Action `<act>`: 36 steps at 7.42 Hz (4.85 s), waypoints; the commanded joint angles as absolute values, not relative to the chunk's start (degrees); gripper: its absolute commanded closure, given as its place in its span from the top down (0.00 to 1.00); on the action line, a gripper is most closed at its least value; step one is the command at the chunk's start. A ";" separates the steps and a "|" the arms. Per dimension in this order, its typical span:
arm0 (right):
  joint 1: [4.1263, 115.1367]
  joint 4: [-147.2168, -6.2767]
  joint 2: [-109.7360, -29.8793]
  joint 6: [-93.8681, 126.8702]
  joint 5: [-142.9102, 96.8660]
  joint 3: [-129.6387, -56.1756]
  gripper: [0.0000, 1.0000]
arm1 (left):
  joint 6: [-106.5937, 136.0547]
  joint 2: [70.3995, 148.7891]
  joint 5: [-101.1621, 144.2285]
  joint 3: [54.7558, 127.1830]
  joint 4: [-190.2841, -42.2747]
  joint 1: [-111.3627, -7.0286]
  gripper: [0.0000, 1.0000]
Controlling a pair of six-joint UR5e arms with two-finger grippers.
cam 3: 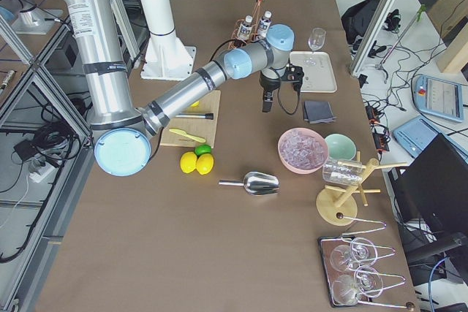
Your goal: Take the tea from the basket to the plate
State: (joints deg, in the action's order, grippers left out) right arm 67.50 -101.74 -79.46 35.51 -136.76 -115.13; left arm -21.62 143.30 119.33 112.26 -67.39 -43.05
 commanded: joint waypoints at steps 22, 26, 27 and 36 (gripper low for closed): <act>46.77 -99.07 -39.99 81.38 -142.21 -88.24 0.72 | -16.96 141.94 118.74 109.16 -73.74 -40.61 0.00; 46.49 -98.79 -40.60 81.39 -142.73 -88.50 0.57 | -16.79 141.86 118.74 109.25 -74.27 -40.61 0.00; 46.49 -98.96 -40.78 81.39 -142.73 -88.68 0.42 | -16.79 141.86 118.74 109.34 -74.27 -40.61 0.00; 58.24 -113.12 -40.78 81.12 -153.69 -100.90 0.00 | -16.79 141.68 118.83 109.25 -74.36 -40.61 0.00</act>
State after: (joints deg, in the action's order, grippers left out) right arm 53.32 -111.55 -41.02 81.21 -148.86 -99.03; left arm -16.74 141.74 118.78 109.23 -74.35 -40.61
